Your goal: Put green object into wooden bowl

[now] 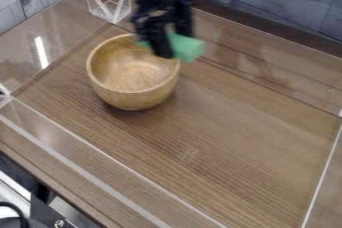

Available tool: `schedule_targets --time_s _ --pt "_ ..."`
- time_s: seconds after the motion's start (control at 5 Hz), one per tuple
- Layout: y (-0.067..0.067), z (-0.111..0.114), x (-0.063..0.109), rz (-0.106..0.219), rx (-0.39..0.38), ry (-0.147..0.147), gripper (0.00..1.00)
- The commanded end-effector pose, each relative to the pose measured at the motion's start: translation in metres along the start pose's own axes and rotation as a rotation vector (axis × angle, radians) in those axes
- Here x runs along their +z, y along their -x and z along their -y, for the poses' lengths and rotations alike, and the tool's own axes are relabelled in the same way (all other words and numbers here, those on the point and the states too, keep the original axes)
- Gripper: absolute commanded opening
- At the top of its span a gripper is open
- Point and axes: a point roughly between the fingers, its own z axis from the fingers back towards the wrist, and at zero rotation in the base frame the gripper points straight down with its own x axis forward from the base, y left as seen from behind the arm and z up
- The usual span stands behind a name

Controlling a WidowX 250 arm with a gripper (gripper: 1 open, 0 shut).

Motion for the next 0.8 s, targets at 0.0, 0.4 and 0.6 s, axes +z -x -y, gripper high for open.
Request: schedule_targets --time_s 0.0,0.4,0.6 --pt "-0.024 -0.015 0.021 0.055 -0.043 0.064 0.0" --pt "-0.036 -0.031 0.012 0.098 -0.088 0.064 1.0" --pt "-0.026 -0.029 0.016 0.099 -0.169 0.054 1.0"
